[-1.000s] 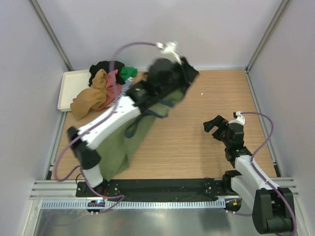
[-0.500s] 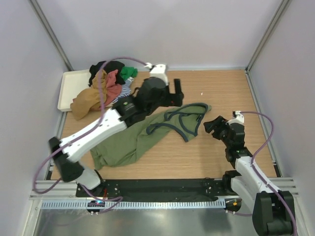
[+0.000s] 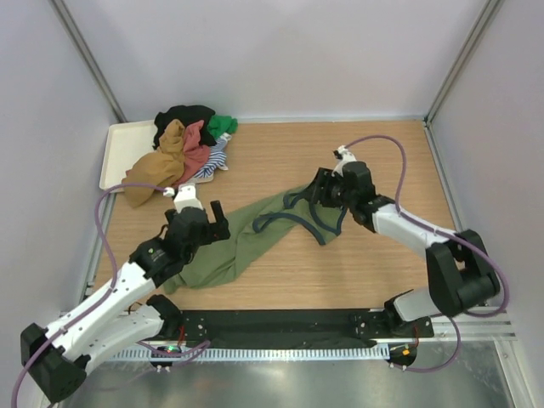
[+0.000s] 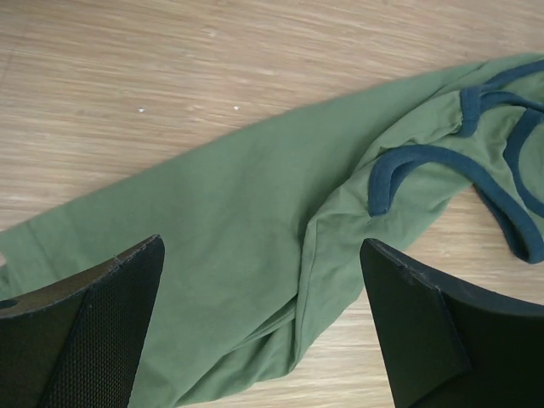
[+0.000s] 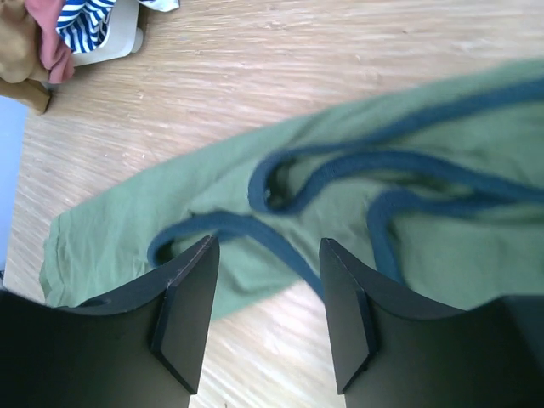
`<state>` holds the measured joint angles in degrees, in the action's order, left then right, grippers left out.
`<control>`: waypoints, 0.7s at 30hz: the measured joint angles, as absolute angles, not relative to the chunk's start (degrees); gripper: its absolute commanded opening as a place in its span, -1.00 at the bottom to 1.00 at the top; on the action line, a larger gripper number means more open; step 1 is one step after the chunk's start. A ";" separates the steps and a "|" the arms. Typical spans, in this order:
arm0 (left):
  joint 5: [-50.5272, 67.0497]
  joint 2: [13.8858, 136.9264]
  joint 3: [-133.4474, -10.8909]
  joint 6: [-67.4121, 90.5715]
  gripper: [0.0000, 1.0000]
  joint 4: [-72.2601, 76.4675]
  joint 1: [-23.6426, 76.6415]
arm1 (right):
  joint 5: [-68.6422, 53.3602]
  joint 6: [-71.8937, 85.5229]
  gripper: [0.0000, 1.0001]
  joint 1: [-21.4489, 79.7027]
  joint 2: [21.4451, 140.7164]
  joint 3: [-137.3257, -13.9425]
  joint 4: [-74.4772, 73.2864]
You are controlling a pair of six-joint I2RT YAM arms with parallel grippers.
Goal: Fold and stack the tank tops
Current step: Flatten the tank top out
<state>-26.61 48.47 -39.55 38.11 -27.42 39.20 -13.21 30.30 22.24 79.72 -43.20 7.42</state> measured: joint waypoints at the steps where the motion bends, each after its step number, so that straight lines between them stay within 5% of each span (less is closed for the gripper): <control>1: -27.22 46.19 -38.06 38.11 0.94 -27.73 39.18 | -13.61 29.91 0.09 22.55 81.91 -45.30 7.09; 14: -33.67 23.16 -22.00 37.17 0.87 -24.32 39.18 | -16.64 26.00 0.00 28.21 103.55 -59.40 0.78; 21: -33.63 24.75 -21.08 36.97 0.85 -22.09 39.18 | -18.00 24.95 -0.74 28.77 105.41 -60.93 1.93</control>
<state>-33.63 24.75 -21.08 36.97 -22.09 39.18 -18.00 24.95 28.77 105.41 -60.93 1.93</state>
